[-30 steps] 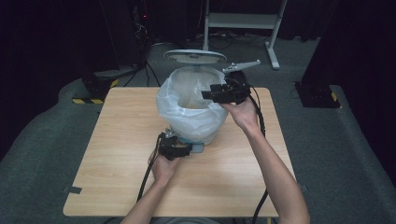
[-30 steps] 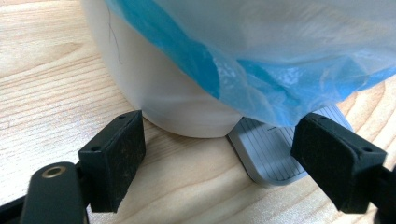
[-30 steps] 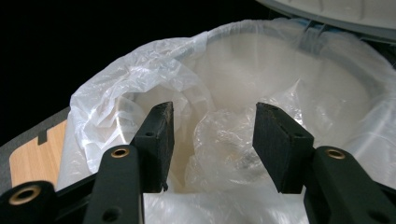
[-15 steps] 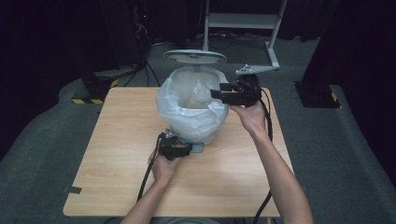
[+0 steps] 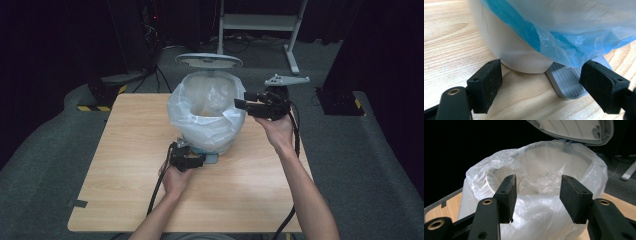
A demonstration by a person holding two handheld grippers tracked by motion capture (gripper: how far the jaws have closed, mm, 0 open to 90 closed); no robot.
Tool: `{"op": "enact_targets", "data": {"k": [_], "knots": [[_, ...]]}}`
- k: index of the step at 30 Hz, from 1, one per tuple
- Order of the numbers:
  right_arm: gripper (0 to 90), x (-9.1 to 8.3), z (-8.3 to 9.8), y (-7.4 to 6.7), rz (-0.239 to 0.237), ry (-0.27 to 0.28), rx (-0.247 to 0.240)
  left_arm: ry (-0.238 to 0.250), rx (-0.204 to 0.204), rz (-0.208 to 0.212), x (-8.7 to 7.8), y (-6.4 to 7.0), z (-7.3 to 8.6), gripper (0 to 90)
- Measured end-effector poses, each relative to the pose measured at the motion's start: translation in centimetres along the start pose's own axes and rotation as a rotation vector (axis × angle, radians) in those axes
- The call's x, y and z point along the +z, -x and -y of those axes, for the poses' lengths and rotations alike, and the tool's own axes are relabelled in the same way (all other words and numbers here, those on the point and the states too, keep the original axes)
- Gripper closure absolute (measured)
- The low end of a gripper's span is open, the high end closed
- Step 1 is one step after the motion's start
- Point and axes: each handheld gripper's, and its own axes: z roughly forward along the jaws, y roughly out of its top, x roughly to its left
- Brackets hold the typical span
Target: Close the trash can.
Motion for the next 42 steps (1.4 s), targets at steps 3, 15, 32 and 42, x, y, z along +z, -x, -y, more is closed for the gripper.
{"op": "enact_targets", "data": {"k": [3, 15, 32, 42], "knots": [[49.2, -0.7, 0.4, 0.1, 0.015, 0.037, 0.003, -0.003, 0.005, 0.000, 0.0, -0.1, 0.0, 18.4], [50.1, -2.4, 1.5, 0.3, 0.034, 0.073, 0.019, 0.001, 0.003, 0.000, 0.0, 0.0, 0.0, 18.5], [50.1, -3.5, 3.7, 0.3, 0.052, 0.065, 0.029, -0.004, 0.007, -0.006, -0.1, -0.1, 0.0, 18.7], [50.1, -4.0, 4.9, 0.2, 0.061, 0.054, 0.041, 0.003, -0.004, -0.001, -0.1, -0.1, 0.0, 18.9]]}}
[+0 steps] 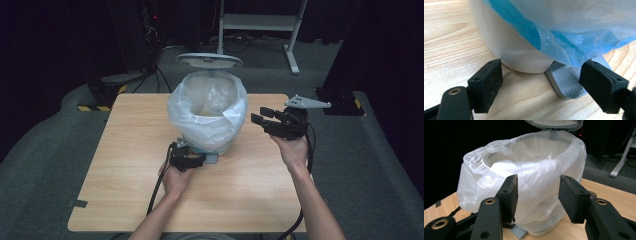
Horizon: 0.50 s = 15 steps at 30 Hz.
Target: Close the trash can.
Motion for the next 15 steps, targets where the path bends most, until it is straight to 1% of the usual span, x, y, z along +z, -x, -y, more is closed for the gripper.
{"op": "enact_targets", "data": {"k": [15], "knots": [[49.9, -0.4, 1.4, 0.3, 0.001, -0.002, 0.019, 0.000, 0.001, -0.002, 0.0, 0.0, 0.0, 19.5]]}}
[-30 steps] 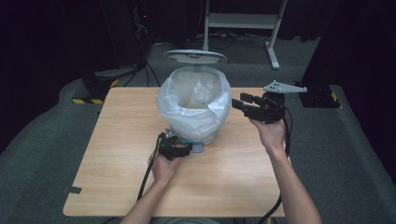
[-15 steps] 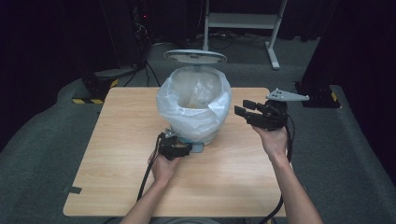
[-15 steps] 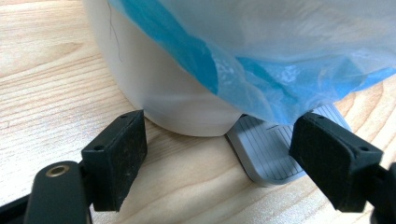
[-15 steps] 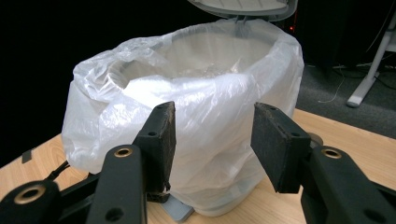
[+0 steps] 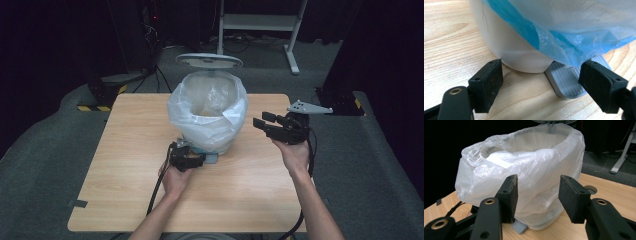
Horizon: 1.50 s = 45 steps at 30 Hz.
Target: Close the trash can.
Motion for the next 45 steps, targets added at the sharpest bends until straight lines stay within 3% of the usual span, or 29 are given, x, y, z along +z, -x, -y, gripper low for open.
{"op": "enact_targets", "data": {"k": [20, 31, 45], "knots": [[49.5, 0.3, 2.1, 0.0, -0.011, -0.014, 0.024, 0.001, -0.001, 0.002, 0.0, 0.0, 0.0, 19.6], [49.3, 0.4, 3.5, -0.5, 0.022, -0.034, 0.003, 0.001, -0.002, 0.002, 0.0, 0.0, 0.0, 19.6], [49.3, 1.3, 6.1, 0.2, 0.041, -0.050, 0.048, 0.002, -0.003, 0.002, 0.0, 0.0, 0.0, 19.6]]}}
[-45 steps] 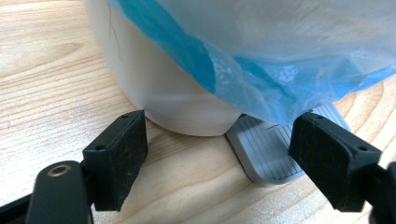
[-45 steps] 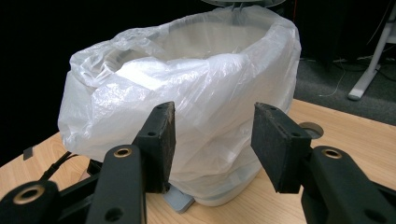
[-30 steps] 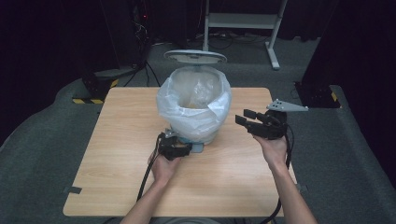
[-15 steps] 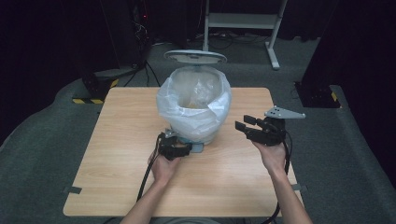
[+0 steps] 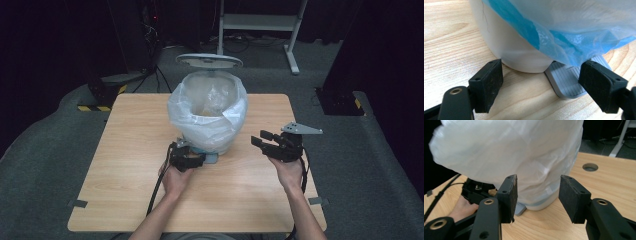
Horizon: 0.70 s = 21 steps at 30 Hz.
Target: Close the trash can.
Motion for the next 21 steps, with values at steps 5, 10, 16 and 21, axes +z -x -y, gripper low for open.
{"op": "enact_targets", "data": {"k": [5, 10, 16, 21], "knots": [[49.3, 0.6, 1.1, 0.3, 0.001, -0.017, 0.027, 0.000, 0.000, 0.000, 0.0, 0.0, 0.0, 19.7], [49.3, 1.1, 1.9, 0.4, 0.015, -0.031, 0.030, 0.000, 0.000, 0.000, 0.0, 0.0, 0.0, 19.7], [49.5, 2.1, 3.6, 1.0, 0.035, -0.062, 0.048, 0.002, -0.005, 0.002, 0.0, 0.0, 0.0, 20.0], [49.6, 2.8, 4.8, 1.1, 0.052, -0.076, 0.058, 0.002, -0.006, 0.003, 0.0, 0.0, 0.0, 20.1]]}}
